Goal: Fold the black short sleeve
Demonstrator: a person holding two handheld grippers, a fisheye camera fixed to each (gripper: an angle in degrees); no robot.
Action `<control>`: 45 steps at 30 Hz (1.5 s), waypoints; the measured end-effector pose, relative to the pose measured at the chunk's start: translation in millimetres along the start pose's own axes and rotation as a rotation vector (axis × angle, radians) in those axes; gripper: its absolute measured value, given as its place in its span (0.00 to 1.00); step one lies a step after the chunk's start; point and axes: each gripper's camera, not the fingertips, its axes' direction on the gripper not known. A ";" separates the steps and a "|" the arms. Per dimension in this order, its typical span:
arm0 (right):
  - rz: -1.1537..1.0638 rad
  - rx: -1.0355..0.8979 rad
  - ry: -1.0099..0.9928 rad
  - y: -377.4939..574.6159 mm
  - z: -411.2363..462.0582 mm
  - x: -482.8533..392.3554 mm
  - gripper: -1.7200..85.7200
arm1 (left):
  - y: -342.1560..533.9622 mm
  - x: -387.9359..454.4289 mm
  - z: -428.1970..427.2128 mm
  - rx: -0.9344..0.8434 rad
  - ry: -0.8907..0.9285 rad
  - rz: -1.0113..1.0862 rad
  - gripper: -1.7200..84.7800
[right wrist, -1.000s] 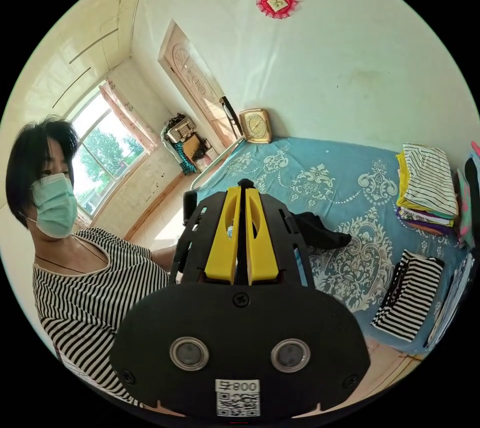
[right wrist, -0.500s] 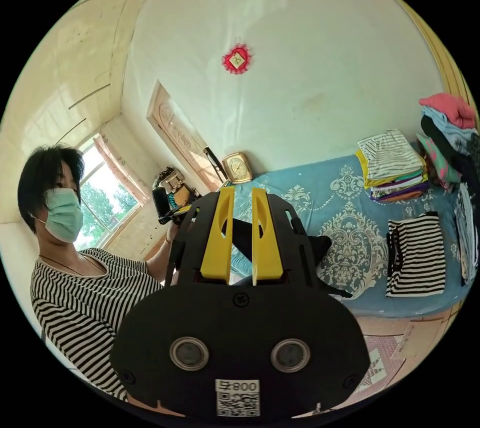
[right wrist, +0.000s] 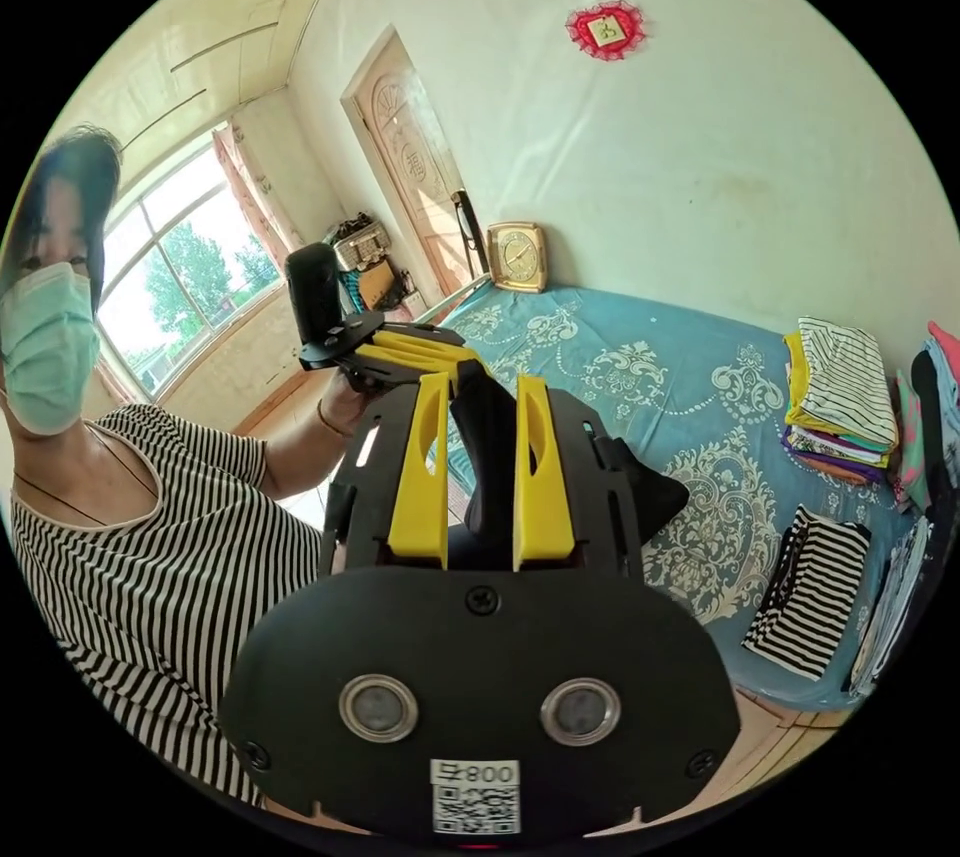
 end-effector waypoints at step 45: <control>-0.003 0.069 -0.055 -7.5 -58.6 -32.8 0.03 | 57.0 -36.0 207.5 -0.502 -0.298 -0.183 0.16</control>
